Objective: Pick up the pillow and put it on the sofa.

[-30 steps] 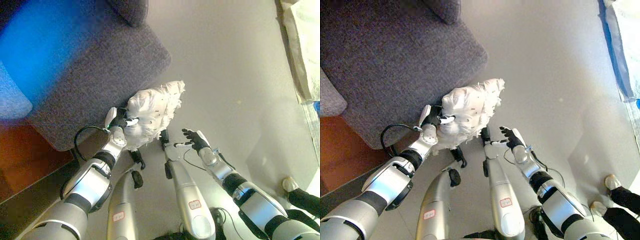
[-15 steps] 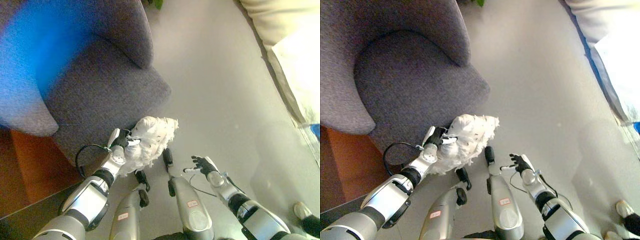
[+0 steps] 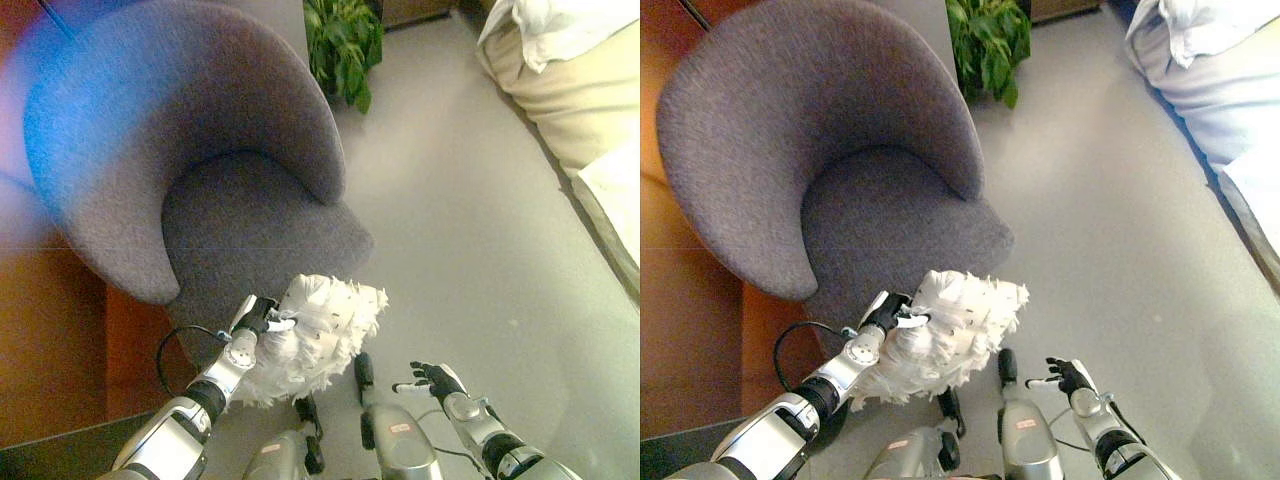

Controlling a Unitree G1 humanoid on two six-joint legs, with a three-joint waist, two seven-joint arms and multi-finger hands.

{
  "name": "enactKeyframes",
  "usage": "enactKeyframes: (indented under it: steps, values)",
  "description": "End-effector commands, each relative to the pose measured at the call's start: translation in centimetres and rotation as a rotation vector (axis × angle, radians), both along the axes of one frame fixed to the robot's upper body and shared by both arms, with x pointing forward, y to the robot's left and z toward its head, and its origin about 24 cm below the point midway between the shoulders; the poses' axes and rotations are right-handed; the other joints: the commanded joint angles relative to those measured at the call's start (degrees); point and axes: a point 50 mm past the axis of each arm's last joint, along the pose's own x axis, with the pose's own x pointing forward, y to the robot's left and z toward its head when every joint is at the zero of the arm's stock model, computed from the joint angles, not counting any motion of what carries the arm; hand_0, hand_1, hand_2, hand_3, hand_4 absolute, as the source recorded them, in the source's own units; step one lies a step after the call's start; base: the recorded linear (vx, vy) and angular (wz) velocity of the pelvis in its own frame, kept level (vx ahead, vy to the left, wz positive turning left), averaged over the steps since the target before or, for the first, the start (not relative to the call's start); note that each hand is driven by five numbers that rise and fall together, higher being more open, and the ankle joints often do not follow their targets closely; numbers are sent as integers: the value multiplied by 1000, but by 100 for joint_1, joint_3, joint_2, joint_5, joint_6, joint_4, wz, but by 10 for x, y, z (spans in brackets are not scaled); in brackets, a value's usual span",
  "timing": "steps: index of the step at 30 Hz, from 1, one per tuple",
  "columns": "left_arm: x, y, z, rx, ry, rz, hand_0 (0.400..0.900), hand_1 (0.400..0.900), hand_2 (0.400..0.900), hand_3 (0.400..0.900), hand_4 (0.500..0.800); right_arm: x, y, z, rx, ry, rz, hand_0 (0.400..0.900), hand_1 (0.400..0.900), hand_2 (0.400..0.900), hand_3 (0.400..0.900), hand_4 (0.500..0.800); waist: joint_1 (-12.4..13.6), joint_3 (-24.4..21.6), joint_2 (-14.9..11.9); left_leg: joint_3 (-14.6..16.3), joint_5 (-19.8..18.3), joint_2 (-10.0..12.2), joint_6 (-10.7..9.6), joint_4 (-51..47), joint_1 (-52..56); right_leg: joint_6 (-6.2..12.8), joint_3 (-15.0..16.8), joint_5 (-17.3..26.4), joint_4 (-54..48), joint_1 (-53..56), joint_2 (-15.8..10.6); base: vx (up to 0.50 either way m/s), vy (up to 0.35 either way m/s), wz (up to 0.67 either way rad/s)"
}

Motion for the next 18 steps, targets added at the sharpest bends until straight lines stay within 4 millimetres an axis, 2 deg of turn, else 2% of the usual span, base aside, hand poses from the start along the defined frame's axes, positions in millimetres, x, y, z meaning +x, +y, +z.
enactKeyframes:
  steps: [1, 4, 9, 12, 18]
  values:
    - [32, -3, 49, -13, -216, -88, 400, 400, 400, 400, 500, -34, -11, -14, -38, 95, 31, 900, 900, 900, 900, 800, 262, -841, -195, -259, -362, 258, -311, 645, -250, 717, 74, -1042, 857, 186, -440, 91, 43, 3]
    - [37, 1, 62, -46, -230, -93, 400, 400, 400, 400, 500, -39, -11, -16, -42, 124, 45, 900, 900, 900, 900, 800, 288, -1002, -160, -270, -398, 239, -292, 638, -149, 706, 61, -1073, 838, 298, -443, 68, 31, 4]
    - [48, 14, 95, -104, -288, -104, 400, 400, 400, 400, 500, -51, -14, -20, -47, 168, 41, 900, 900, 900, 900, 800, 395, -1264, -101, -341, -405, 214, -273, 557, 5, 690, -35, -1110, 776, 499, -455, 62, 13, 11]
    - [57, 25, 122, -125, -340, -102, 400, 400, 400, 400, 500, -56, -17, -22, -49, 190, 33, 900, 900, 900, 900, 800, 448, -1379, -84, -389, -361, 217, -286, 458, 65, 692, -108, -1125, 730, 590, -456, 36, 0, 14]
    - [74, 45, 188, -159, -458, -100, 400, 400, 400, 400, 500, -67, -24, -25, -57, 242, 14, 900, 900, 900, 900, 800, 534, -1560, -51, -480, -308, 191, -293, 344, 123, 698, -221, -1147, 672, 703, -454, 25, -10, 12]
